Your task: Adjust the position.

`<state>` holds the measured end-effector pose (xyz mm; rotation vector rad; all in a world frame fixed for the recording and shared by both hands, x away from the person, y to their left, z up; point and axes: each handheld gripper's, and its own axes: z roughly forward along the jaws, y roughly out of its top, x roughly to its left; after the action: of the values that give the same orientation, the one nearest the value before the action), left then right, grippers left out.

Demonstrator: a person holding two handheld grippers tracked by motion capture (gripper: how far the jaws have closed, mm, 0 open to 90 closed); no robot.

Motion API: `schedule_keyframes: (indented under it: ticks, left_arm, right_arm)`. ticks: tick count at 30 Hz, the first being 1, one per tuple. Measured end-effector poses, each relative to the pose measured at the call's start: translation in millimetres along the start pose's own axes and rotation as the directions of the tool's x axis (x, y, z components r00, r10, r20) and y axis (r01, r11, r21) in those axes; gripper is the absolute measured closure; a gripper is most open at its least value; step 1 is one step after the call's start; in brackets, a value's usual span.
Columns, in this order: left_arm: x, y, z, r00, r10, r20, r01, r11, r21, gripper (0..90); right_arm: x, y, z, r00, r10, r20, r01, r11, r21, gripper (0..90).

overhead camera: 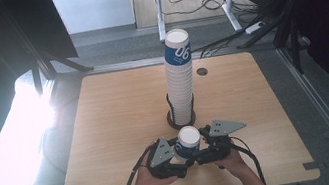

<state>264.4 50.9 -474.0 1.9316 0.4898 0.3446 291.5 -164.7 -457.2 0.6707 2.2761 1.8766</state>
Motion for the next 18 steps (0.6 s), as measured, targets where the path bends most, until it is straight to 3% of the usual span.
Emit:
schedule_keyframes:
  ticks: [13,18]
  left_arm:
    - [1.0,-3.0,0.9,0.9979,0.053,-0.038,-0.051,0.9974,0.05,20.0]
    - [3.1,-5.2,0.2,0.9944,0.081,-0.069,-0.075,0.9938,0.082,20.1]
  right_arm:
    - [-2.7,2.9,-7.5,0.9994,0.031,0.018,-0.03,0.999,-0.019,17.8]
    - [-3.9,5.7,-14.0,0.9993,0.032,0.02,-0.031,0.999,-0.033,16.7]
